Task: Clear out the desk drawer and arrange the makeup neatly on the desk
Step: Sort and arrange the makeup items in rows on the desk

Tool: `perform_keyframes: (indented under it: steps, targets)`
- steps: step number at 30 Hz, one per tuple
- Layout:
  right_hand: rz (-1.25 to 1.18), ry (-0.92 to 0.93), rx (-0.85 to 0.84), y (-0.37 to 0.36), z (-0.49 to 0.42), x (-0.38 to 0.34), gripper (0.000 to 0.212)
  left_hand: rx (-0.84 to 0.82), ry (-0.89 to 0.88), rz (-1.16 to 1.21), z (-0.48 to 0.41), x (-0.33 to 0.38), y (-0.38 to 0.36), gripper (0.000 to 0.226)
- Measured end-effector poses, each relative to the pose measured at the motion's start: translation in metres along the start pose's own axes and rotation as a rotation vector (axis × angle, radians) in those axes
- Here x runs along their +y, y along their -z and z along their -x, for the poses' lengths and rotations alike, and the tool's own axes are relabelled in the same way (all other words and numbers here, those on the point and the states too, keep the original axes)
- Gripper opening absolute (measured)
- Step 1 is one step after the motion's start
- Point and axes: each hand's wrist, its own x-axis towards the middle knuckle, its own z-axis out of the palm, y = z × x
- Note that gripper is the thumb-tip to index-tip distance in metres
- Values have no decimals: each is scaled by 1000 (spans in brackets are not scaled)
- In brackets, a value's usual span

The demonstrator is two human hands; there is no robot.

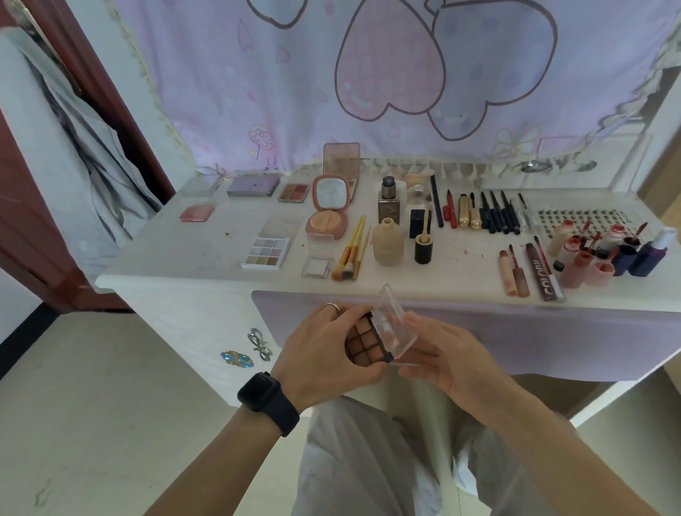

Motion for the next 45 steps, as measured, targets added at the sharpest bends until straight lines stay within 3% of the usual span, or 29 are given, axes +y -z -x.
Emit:
perform_keyframes:
  steps: [4, 8, 12, 16, 20, 27, 31, 37, 45]
  targets:
    - [256, 60, 29, -22, -14, 3, 46, 44, 118, 97, 14, -27, 21, 77]
    - [729, 253, 72, -42, -30, 14, 22, 218, 341, 310, 20, -70, 52, 56]
    - [1202, 568, 99, -74, -58, 27, 37, 322, 564, 245, 7, -126, 78, 64]
    - [1523, 934, 76, -103, -91, 32, 46, 313, 727, 174, -23, -166, 98, 65]
    - [1754, 981, 12, -123, -122, 29, 67, 220, 777, 73, -53, -193, 112, 49]
    - [1799, 1038, 7, -126, -148, 37, 76, 111, 811, -62, -85, -223, 110, 37]
    - [1774, 1118, 55, -123, -151, 46, 62, 144, 745, -78, -91, -225, 106, 36]
    - [1696, 1146, 123, -129, -155, 54, 58, 217, 744, -38, -80, -225, 96, 74]
    - [1680, 1138, 145, -128, -159, 60, 59, 112, 781, -125, -86, -221, 97, 81]
